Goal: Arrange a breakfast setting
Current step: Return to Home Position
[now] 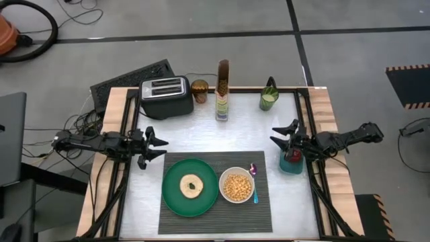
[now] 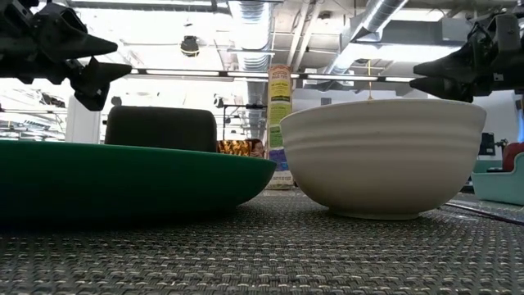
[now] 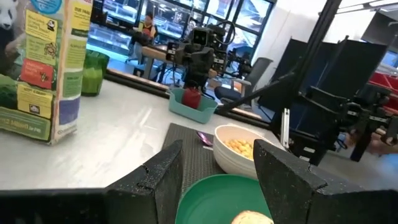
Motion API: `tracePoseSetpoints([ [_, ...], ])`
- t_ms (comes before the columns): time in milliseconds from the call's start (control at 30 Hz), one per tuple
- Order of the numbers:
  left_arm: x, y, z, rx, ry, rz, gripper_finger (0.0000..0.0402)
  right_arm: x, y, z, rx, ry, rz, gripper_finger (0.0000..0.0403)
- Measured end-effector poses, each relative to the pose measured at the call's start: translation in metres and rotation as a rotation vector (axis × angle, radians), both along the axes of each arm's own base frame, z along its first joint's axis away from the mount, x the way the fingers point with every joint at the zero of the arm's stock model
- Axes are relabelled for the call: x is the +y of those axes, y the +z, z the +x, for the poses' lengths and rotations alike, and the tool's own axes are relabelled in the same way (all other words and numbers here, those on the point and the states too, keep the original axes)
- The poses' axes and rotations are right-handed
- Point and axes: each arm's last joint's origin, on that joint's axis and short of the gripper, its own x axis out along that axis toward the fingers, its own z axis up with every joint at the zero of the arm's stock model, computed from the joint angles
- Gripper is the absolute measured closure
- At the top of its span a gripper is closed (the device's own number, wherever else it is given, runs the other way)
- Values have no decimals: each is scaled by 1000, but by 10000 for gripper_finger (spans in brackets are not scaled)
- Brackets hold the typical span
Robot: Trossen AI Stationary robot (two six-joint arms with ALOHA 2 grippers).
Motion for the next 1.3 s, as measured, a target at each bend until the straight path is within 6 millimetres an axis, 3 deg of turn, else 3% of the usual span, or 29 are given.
tracePoseSetpoints([
  [567,0,-1,0,2,-15,-4,224,0,0,0,0,0,-1,171],
  [633,-6,1,-1,1,-237,-75,224,0,0,0,1,0,-1,171],
  [700,-17,11,-8,34,-705,-219,224,0,0,0,0,0,-1,171],
  [767,-23,26,-20,76,-1120,-248,226,0,0,0,0,0,-1,171],
  [900,-27,28,-37,366,-1661,-266,227,0,0,0,-2,1,-1,171],
  [1300,-28,25,-35,532,-1557,-482,228,0,0,0,-1,0,-1,171],
])
